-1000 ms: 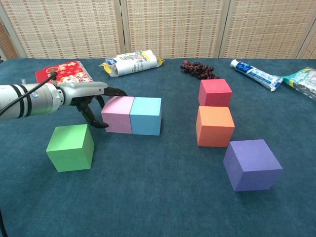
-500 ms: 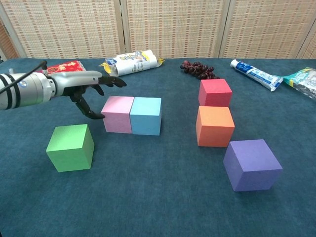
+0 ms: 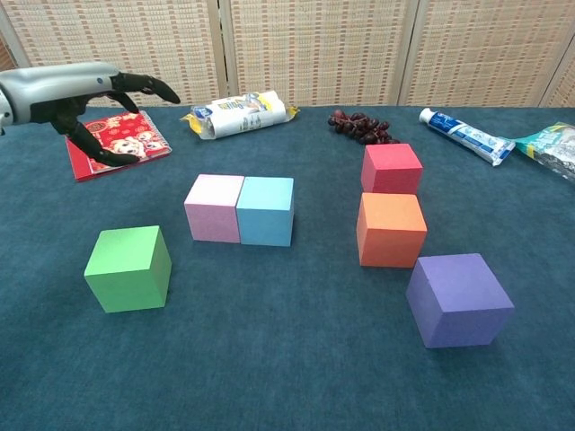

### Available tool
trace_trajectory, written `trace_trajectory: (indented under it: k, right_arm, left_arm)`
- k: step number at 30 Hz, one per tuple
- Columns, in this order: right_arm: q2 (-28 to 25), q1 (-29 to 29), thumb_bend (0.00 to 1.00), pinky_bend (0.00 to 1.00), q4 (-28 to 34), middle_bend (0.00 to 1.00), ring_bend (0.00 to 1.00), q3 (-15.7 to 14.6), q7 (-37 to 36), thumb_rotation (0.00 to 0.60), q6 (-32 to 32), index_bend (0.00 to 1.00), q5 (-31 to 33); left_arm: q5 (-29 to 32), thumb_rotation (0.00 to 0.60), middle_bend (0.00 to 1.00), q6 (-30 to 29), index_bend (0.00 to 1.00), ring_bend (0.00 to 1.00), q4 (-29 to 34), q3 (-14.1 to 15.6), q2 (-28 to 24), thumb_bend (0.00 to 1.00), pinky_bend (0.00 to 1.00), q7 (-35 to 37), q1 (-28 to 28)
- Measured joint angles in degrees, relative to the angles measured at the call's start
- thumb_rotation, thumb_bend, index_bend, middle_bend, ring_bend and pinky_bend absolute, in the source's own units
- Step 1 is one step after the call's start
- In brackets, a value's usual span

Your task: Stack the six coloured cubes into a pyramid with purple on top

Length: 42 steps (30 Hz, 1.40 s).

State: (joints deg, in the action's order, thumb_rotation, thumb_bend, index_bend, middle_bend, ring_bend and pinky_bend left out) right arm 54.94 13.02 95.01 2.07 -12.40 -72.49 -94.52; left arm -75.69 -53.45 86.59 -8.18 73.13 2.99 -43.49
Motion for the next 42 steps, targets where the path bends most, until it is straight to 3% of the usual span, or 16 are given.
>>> trace_trajectory:
  k: [6, 11, 20, 29, 42]
  right_arm:
    - [3.3, 8.5, 0.24, 0.46, 2.2, 0.27, 0.20, 2.5, 2.2, 0.600, 13.1, 0.17, 5.6]
    - [7.5, 15.8, 0.21, 0.46, 2.4, 0.29, 0.21, 5.2, 5.7, 0.600, 22.4, 0.27, 12.7]
    - [14.6, 22.2, 0.21, 0.47, -0.7, 0.33, 0.26, 7.2, 13.0, 0.600, 29.0, 0.33, 20.7]
    - [22.5, 27.7, 0.21, 0.49, -6.4, 0.35, 0.28, 7.9, 21.5, 0.600, 31.2, 0.33, 31.3]
    - [27.5, 30.0, 0.22, 0.58, -11.2, 0.44, 0.41, 6.9, 24.6, 0.600, 30.0, 0.44, 36.5]
  left_arm:
    - [-1.3, 0.600, 0.10, -2.3, 0.18, 0.03, 2.1, 0.9, -1.6, 0.32, 0.18, -0.3, 2.1]
    - [-3.7, 0.600, 0.10, -4.1, 0.19, 0.03, 3.4, 1.7, -2.6, 0.32, 0.18, -0.7, 3.1]
    - [-4.9, 0.600, 0.10, -4.6, 0.19, 0.03, 4.1, 2.3, -3.4, 0.32, 0.18, 1.0, 3.9]
    - [-6.1, 0.600, 0.09, -4.7, 0.19, 0.03, 3.7, 2.9, -3.9, 0.32, 0.18, 3.6, 4.7]
    - [-7.3, 0.600, 0.09, -5.4, 0.17, 0.02, 4.3, 3.2, -5.0, 0.32, 0.18, 5.8, 5.8]
